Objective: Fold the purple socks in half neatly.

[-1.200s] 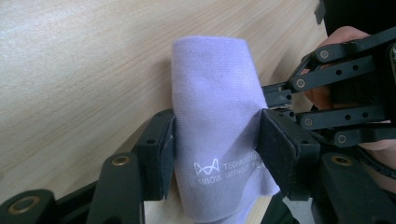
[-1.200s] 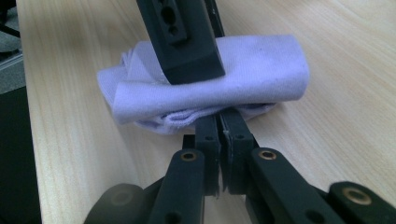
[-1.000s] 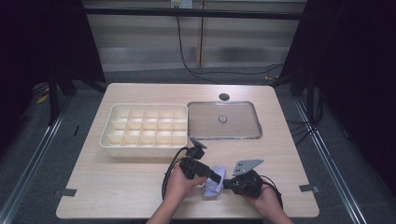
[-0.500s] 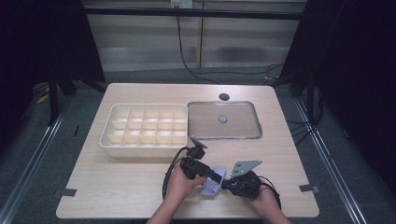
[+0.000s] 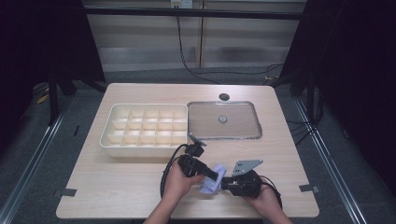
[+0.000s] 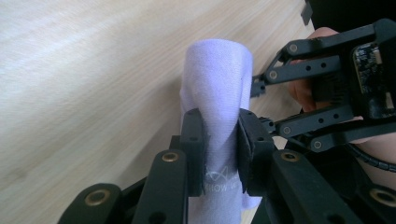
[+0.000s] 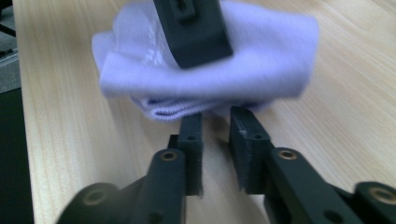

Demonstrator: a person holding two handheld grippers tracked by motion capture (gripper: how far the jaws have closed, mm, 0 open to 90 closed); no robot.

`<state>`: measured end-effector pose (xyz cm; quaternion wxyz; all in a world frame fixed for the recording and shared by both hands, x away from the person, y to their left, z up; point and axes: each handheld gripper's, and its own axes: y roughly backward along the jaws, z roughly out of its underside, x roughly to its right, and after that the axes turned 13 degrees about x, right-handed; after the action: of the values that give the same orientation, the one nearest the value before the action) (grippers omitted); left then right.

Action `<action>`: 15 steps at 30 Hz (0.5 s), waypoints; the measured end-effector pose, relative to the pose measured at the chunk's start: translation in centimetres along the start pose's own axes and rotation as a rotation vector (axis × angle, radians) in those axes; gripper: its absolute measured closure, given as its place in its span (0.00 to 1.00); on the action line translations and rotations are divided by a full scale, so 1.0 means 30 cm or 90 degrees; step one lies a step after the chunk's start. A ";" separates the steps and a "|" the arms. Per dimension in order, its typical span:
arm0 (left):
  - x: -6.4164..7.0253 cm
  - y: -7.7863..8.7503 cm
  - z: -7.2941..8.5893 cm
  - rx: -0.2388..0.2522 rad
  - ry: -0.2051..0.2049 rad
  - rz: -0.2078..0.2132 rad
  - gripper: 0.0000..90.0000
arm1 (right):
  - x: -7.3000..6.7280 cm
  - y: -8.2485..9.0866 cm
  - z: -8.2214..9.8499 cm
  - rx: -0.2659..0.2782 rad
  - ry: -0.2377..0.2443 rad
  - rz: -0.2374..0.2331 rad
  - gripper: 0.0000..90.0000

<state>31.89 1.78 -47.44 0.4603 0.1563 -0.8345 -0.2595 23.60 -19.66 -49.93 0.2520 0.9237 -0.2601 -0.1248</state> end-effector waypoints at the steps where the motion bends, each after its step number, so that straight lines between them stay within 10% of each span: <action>1: 0.000 0.004 -0.001 0.003 0.004 0.000 0.83 | 0.005 0.004 0.003 0.002 -0.005 0.001 0.77; 15: -0.014 0.060 -0.017 -0.001 -0.018 -0.036 0.83 | 0.067 0.065 0.030 0.029 -0.027 0.060 0.37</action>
<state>32.48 3.31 -46.46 0.4409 0.1760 -0.8359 -0.2756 24.13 -22.54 -49.87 0.2312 0.9130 -0.3116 -0.1264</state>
